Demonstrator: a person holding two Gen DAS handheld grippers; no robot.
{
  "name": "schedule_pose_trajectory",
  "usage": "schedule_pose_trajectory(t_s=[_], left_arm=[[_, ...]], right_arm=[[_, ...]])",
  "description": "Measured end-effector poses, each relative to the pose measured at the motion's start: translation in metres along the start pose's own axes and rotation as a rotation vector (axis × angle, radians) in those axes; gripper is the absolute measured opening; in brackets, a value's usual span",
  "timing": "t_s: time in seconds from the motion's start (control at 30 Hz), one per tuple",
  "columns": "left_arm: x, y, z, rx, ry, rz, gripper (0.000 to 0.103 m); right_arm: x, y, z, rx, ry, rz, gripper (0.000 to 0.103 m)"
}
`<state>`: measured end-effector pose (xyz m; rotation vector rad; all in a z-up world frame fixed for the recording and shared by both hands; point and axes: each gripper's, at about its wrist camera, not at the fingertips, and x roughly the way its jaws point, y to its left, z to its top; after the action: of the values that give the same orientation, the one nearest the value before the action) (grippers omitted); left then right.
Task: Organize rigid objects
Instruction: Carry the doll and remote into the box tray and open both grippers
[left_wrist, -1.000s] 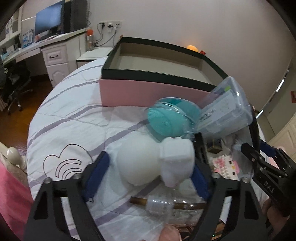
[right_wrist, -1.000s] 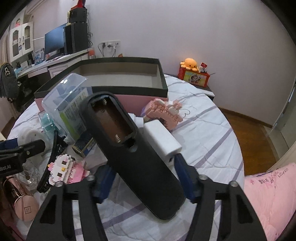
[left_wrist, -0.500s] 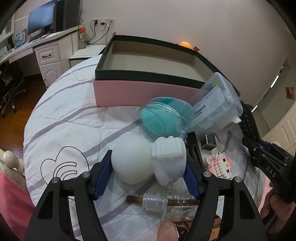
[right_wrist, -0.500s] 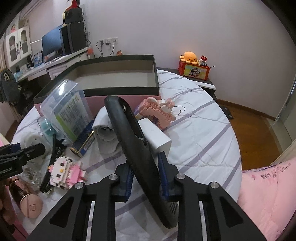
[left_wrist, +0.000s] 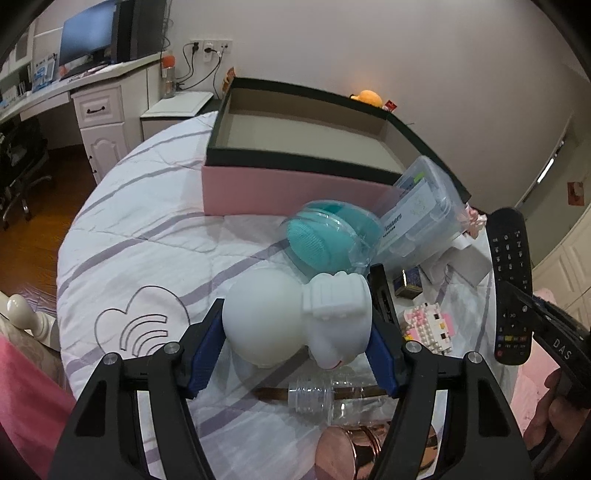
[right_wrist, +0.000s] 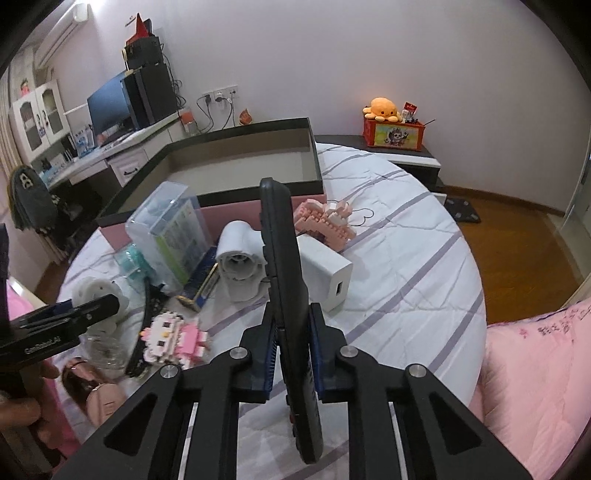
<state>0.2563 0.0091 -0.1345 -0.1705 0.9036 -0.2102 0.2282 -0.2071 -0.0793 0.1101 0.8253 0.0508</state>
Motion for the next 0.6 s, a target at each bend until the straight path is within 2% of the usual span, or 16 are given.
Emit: schedule_pose_trajectory(t_s=[0.23,0.43,0.6], left_arm=[[-0.028,-0.003,0.012,0.015,-0.057,0.008,0.07],[-0.047,-0.014,0.037,0.045,-0.105,0.022,0.07],[-0.056,-0.024,0.072,0.069,-0.155,0.049,0.07]], right_arm=[[-0.022,0.005,0.012,0.015,-0.041,0.067,0.015],[-0.03,0.018,0.044,-0.015,-0.084,0.115,0.015],[-0.024,0.03,0.08,-0.052,-0.115,0.137,0.015]])
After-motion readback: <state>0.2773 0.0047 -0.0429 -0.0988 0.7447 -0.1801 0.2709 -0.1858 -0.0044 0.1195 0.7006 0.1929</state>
